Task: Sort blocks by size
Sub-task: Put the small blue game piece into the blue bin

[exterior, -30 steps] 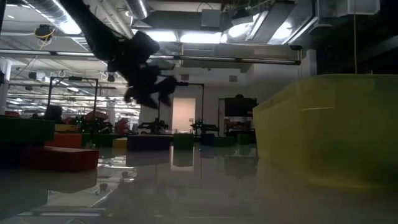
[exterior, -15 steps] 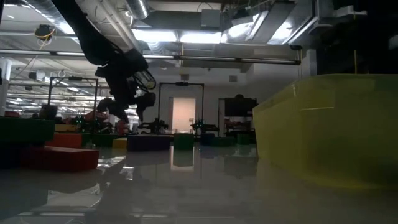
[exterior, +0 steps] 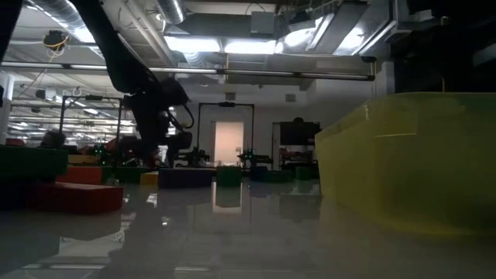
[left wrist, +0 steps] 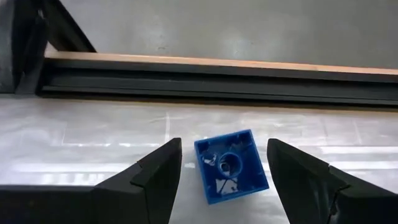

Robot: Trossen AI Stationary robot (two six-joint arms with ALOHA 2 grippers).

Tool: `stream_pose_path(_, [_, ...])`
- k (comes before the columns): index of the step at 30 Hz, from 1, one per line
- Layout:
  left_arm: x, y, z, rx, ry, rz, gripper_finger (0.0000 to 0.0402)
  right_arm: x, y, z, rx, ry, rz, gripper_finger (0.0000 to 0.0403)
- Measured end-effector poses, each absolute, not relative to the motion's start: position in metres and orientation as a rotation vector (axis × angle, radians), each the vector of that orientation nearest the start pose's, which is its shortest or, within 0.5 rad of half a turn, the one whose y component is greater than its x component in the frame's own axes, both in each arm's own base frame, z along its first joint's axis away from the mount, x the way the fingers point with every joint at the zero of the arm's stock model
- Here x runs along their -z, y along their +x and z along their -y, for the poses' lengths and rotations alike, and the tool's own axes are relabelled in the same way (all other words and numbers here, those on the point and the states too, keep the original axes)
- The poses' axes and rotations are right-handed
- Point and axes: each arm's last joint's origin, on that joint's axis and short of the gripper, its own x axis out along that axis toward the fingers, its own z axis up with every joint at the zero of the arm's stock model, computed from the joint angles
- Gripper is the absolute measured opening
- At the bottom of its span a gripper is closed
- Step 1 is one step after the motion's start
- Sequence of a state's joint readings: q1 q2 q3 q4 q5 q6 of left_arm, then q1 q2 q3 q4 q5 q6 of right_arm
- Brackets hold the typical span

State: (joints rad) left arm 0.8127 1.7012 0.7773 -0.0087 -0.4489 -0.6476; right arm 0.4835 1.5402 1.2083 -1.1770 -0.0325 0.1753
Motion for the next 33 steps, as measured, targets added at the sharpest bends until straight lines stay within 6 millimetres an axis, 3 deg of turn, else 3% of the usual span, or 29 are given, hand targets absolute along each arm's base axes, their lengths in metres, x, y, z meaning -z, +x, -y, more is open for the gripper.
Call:
stream_pose_path(8, [-0.12,0.202,-0.232,-1.454,-0.697,-0.599,0.0216,-0.248,0.238,-0.126,-0.278,-0.204,-1.507,0.0221])
stream_pose_path(16, [-0.121,0.202,-0.232,-1.434,-0.667,-0.622,0.0118,-0.248,0.238,-0.126,-0.278,-0.204,-1.507,0.0221])
stream_pose_path(19, [-0.121,0.205,-0.232,-1.372,-0.694,-0.617,0.0118,-0.248,0.238,-0.126,-0.278,-0.205,-1.507,0.0221])
stream_pose_path(24, [-0.127,0.219,-0.226,-1.108,-0.78,-0.581,0.0118,-0.248,0.238,-0.126,-0.293,-0.22,-1.504,0.0221])
stream_pose_path(28, [-0.144,0.239,-0.216,-0.793,-0.832,-0.471,0.0118,-0.248,0.239,-0.125,-0.272,-0.262,-1.482,0.0221])
stream_pose_path(33, [-0.161,0.272,-0.182,-0.345,-0.802,-0.429,0.0118,-0.249,0.247,-0.125,-0.234,-0.376,-1.375,0.0221])
